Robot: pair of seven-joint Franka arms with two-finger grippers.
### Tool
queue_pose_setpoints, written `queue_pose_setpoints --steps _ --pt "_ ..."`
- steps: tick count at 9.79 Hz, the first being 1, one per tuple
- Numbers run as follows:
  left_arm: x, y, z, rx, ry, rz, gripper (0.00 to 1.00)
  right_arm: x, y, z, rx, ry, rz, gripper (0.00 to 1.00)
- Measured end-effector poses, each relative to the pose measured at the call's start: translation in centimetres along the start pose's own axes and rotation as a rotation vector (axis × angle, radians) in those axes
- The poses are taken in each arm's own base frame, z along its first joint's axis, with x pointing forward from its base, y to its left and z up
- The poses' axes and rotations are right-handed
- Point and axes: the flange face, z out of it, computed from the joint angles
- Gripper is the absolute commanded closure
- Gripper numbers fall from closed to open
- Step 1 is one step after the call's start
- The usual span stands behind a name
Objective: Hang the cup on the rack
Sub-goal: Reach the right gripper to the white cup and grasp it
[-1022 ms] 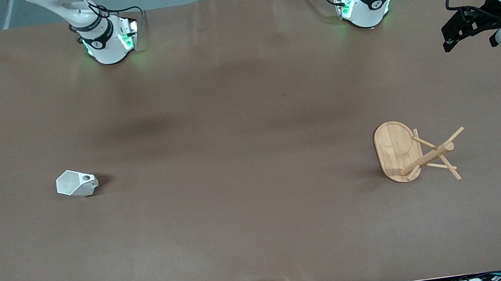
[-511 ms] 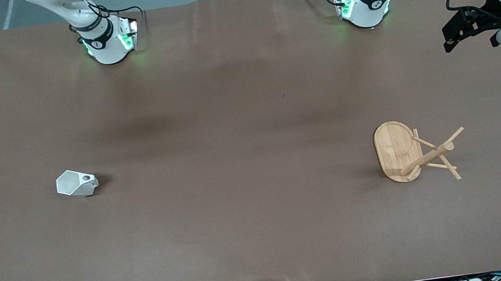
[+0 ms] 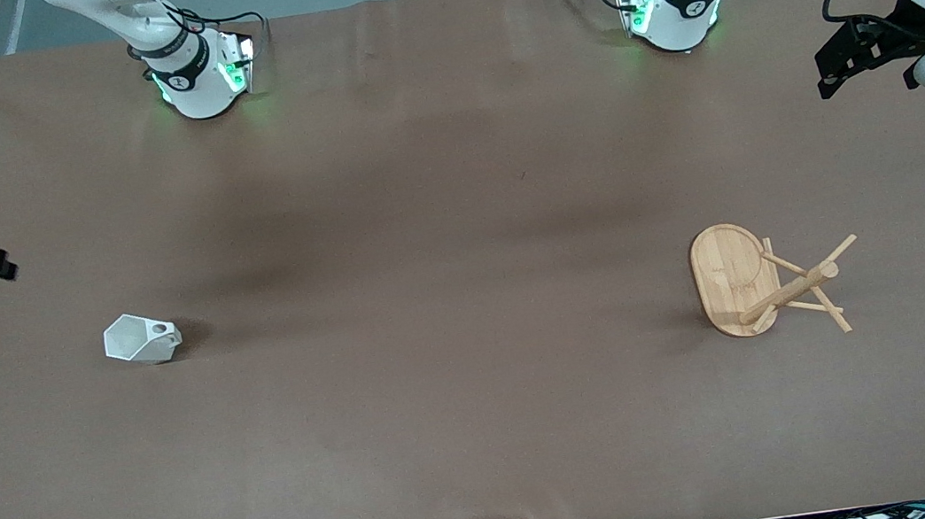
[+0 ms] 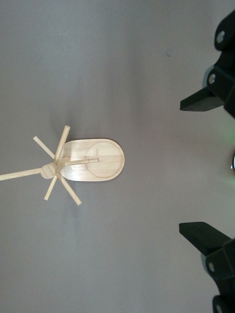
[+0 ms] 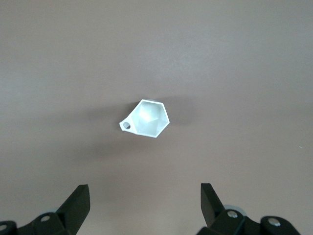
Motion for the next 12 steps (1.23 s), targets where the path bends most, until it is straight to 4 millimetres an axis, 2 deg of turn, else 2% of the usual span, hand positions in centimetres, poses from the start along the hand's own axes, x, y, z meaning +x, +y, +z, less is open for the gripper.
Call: queue_pose_setpoints --steps 3,4,5,8,10,12 --pt "0.0 0.0 0.1 0.0 -0.005 0.0 0.0 2.1 1.6 12.3 -0.009 0.037 -0.074 0.0" --pt "0.0 0.0 0.1 0.0 -0.006 0.0 0.0 2.2 2.5 15.6 -0.013 0.05 -0.095 0.0" --pt "0.0 0.0 0.1 0.0 -0.006 0.001 0.0 2.2 3.2 17.9 -0.016 0.058 -0.101 0.0" --pt "0.0 0.0 0.1 0.0 -0.006 0.001 0.0 1.8 3.2 22.8 -0.023 0.079 -0.128 0.02" --pt "0.0 0.0 0.1 0.0 -0.007 0.001 0.0 1.2 3.2 24.9 -0.019 0.055 -0.144 0.17" --pt "-0.5 0.3 0.5 0.004 -0.051 0.014 0.0 0.9 3.2 26.1 0.027 0.042 -0.139 0.4"
